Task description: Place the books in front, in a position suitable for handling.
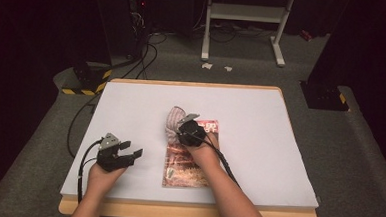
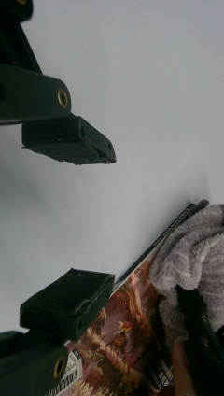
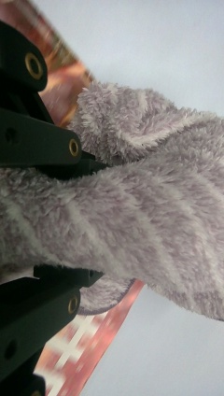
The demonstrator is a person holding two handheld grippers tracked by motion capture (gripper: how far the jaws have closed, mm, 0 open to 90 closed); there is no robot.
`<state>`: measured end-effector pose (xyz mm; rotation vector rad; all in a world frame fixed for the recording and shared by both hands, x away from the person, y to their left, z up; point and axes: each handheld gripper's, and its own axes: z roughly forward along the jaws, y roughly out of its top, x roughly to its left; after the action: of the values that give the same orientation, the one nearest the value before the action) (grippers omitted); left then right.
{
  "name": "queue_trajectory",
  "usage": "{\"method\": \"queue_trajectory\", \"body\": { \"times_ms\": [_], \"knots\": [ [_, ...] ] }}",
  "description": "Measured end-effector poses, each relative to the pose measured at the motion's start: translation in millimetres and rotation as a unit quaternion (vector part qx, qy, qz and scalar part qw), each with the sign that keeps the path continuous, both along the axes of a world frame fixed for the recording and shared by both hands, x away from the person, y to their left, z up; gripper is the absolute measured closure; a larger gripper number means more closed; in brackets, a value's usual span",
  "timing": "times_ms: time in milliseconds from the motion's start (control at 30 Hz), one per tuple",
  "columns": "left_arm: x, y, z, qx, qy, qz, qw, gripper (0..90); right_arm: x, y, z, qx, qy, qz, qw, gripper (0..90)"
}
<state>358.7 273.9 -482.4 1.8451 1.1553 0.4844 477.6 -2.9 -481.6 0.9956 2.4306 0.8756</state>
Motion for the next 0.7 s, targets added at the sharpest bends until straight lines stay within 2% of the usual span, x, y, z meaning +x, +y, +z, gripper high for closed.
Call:
{"method": "queue_trajectory", "body": {
  "times_ms": [67, 167, 433, 467, 533, 700],
  "knots": [
    [0.1, -0.3, -0.1, 0.001, 0.000, -0.001, 1.0000, 35.7, 0.6, -4.7, 0.0, 0.002, 0.002, -0.008, 1.0000, 63.9],
    [0.2, -0.7, -0.2, 0.001, -0.001, -0.002, 1.0000, 35.7, 3.9, -26.6, 0.0, 0.003, 0.002, -0.028, 0.9996, 63.8],
    [0.6, -1.2, -0.8, 0.002, 0.002, -0.003, 1.0000, 35.7, 3.6, -65.5, 1.4, 0.003, -0.002, -0.059, 0.9982, 63.8],
    [0.6, -1.2, -0.8, 0.002, 0.002, -0.003, 1.0000, 35.7, 3.6, -65.5, 1.4, 0.003, -0.002, -0.059, 0.9982, 63.8],
    [0.9, -1.5, -1.2, 0.003, 0.003, -0.004, 1.0000, 35.7, 4.5, -79.0, 2.2, 0.004, 0.000, -0.073, 0.9973, 63.8],
    [1.5, -2.3, -2.1, 0.004, 0.004, -0.004, 1.0000, 35.7, 4.7, -92.3, 2.6, 0.006, 0.001, -0.084, 0.9964, 63.8]
  ]
}}
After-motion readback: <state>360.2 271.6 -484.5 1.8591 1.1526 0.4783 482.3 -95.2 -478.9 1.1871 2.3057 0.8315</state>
